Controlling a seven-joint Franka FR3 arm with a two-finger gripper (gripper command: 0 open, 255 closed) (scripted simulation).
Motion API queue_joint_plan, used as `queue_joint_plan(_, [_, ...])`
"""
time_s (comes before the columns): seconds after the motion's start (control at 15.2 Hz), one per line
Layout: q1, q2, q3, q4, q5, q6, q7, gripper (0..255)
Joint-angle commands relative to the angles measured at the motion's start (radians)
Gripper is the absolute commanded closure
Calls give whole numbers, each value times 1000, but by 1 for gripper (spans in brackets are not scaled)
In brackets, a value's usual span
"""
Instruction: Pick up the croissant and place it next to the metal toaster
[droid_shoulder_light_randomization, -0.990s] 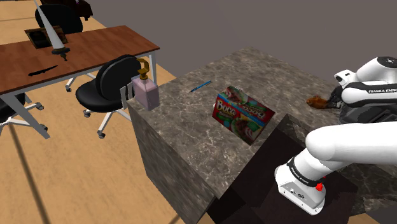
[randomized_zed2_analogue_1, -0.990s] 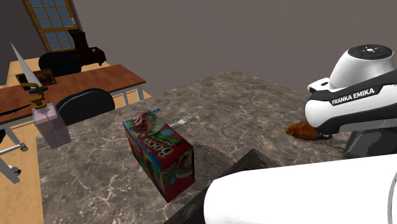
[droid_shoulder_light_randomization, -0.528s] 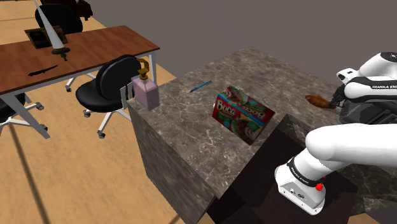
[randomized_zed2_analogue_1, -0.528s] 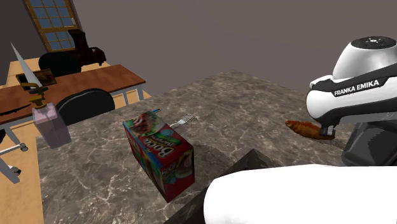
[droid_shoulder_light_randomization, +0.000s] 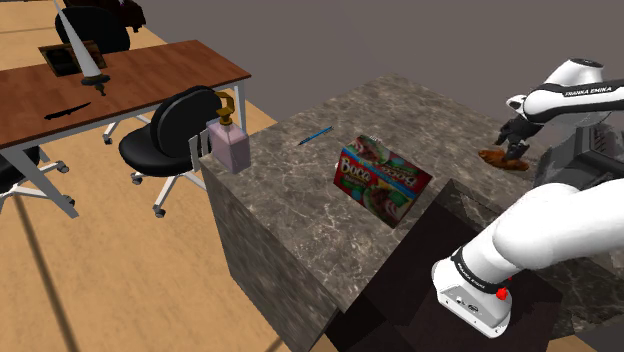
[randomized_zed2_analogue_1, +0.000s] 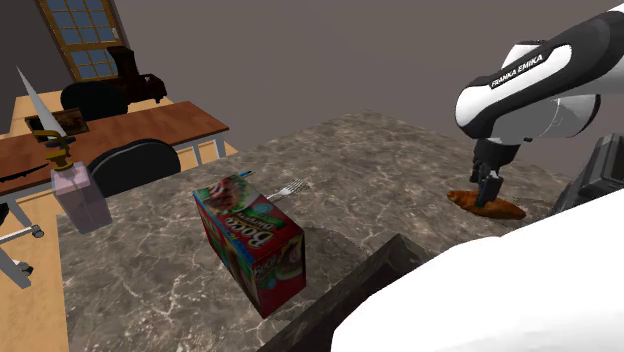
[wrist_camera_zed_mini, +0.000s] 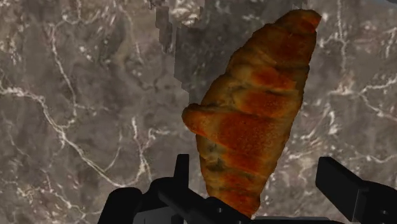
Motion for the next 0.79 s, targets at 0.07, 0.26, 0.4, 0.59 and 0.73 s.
queue_joint_plan(0.07, [77,47,-60,18,46,11,-33,0])
queue_joint_plan(0.26, [119,86,-117,6,56,65,-43,0])
queue_joint_plan(0.4, [166,123,-176,-3,71,114,-55,0])
queue_joint_plan(0.59, [166,122,-176,-3,70,114,-55,0])
queue_joint_plan(0.73, [166,122,-176,-3,70,114,-55,0])
